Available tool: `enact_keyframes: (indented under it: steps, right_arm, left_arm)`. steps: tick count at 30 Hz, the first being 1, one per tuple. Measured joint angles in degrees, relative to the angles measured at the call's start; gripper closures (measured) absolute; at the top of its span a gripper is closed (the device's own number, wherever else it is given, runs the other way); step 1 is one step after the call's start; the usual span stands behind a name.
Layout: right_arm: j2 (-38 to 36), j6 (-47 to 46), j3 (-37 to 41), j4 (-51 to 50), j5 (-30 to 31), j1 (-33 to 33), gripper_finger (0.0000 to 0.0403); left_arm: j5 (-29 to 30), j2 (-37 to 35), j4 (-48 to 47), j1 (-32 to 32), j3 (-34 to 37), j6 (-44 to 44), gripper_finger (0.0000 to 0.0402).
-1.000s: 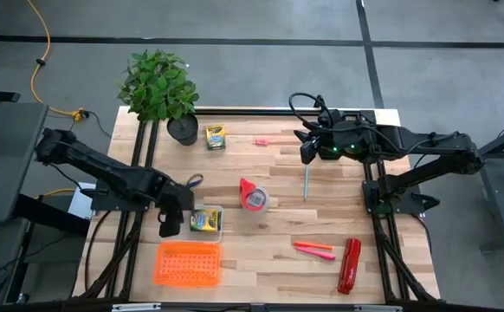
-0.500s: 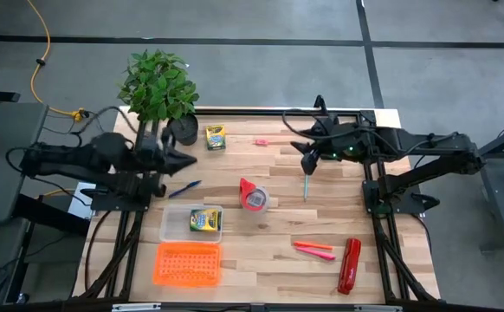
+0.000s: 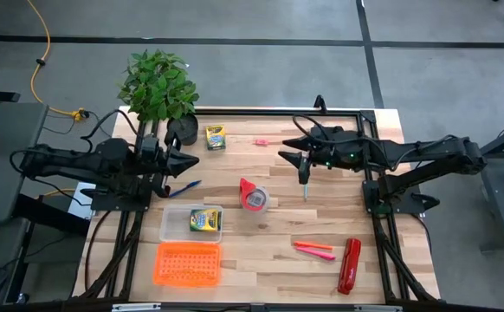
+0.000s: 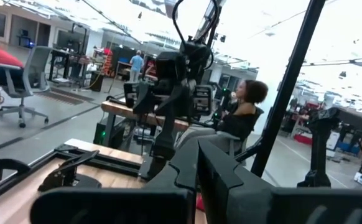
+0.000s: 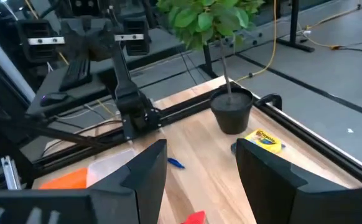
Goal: Pack school essentials
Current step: Put the yellow crayon box into the orange supply box
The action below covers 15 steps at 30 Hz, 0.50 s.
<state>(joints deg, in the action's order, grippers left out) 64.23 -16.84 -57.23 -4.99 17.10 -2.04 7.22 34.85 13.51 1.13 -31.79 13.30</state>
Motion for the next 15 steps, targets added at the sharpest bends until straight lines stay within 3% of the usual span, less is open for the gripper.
enact_keyframes:
  steps: [15]
  right_arm:
    - [0.00, 6.58, 0.00, 0.12, -2.36, 0.00, 0.0219]
  left_arm:
    - [0.04, 0.13, -0.34, 0.00, 0.00, -2.43, 0.0399]
